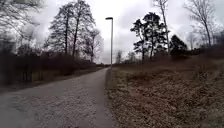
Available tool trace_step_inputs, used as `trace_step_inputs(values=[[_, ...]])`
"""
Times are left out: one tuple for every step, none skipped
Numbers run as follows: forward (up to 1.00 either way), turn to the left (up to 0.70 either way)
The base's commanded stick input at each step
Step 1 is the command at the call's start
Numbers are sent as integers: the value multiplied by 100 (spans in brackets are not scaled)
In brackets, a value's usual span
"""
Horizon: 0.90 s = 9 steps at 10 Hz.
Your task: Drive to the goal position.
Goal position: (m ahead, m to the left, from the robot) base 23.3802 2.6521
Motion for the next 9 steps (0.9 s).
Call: trace_step_inputs(values=[[0, 0], [0, 0], [0, 0], [5, 0], [19, 0], [61, 0], [69, 0], [68, 0], [66, 0]])
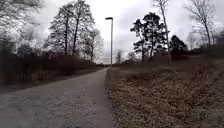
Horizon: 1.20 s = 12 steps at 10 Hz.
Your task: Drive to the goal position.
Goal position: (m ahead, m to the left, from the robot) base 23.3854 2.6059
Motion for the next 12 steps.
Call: trace_step_inputs(values=[[66, 0], [66, 0], [66, 0], [66, 0], [67, 0], [70, 0], [70, 0], [70, 0], [70, 0], [70, 6], [70, 22], [70, 35]])
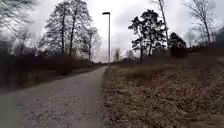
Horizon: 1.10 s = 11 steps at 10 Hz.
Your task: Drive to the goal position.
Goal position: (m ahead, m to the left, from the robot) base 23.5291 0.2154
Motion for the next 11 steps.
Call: trace_step_inputs(values=[[70, 35], [70, 35], [70, 35], [70, 35], [70, 35], [70, 35], [70, 35], [70, 35], [70, 35], [70, 35], [70, 21]])
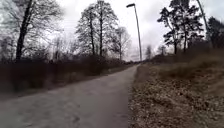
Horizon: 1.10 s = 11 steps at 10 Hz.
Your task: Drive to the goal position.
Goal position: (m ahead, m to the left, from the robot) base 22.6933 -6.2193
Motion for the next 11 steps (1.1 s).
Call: trace_step_inputs(values=[[70, 0], [70, 0], [70, 0], [70, 0], [70, 0], [70, 0], [70, 0], [70, 0], [70, 0], [70, 0], [70, 0]])
